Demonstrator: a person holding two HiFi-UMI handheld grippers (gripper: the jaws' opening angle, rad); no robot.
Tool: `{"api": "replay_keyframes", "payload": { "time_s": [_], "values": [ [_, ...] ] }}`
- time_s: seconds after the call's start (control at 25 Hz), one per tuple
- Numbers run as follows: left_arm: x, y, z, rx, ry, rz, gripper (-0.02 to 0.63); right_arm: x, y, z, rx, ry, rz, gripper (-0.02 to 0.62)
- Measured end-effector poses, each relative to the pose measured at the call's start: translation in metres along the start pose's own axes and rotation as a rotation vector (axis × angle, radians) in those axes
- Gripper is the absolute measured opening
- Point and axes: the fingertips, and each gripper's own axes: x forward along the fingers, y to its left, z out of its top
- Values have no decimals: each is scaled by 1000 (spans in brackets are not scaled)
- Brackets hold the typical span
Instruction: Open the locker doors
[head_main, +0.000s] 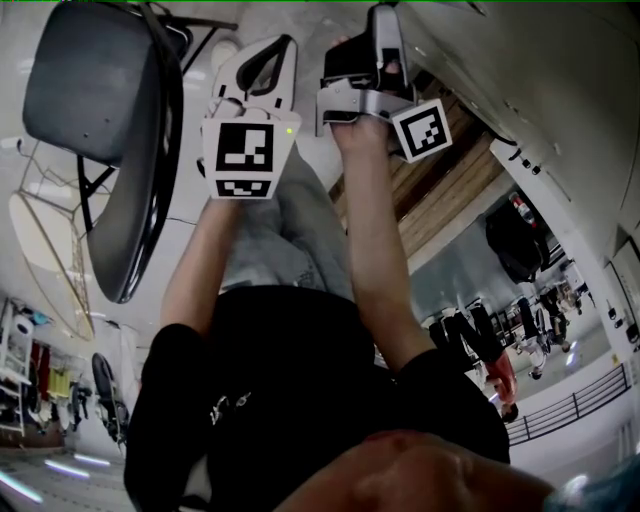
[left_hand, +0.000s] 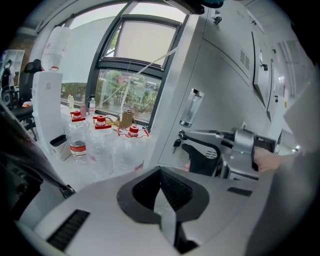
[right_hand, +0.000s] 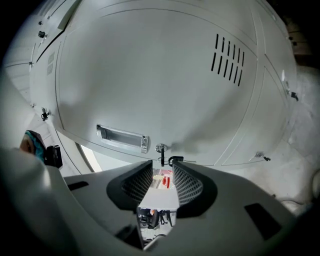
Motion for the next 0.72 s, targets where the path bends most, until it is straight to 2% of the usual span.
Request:
{"api": "replay_keyframes", "payload": {
  "time_s": [0.24,0.44,0.56,0.64,0.72],
  "values": [
    [3,0,2,2,-2,4,11,-5,5,8,-9,-8,-1,140],
    [4,-2,2,5,-2,-6,11,-10,15,15,-138,-8,-39,140],
    [4,-2,2,-7,-7,-17,11,-14,16,20,-339,6,-129,140],
    [4,-2,2,-17,-8,-20,11,-17,17,21,-554,40,-203,142],
    [4,-3,2,-19,-8,-22,11,-15,23,15,-773,91,-234,147]
  ]
}}
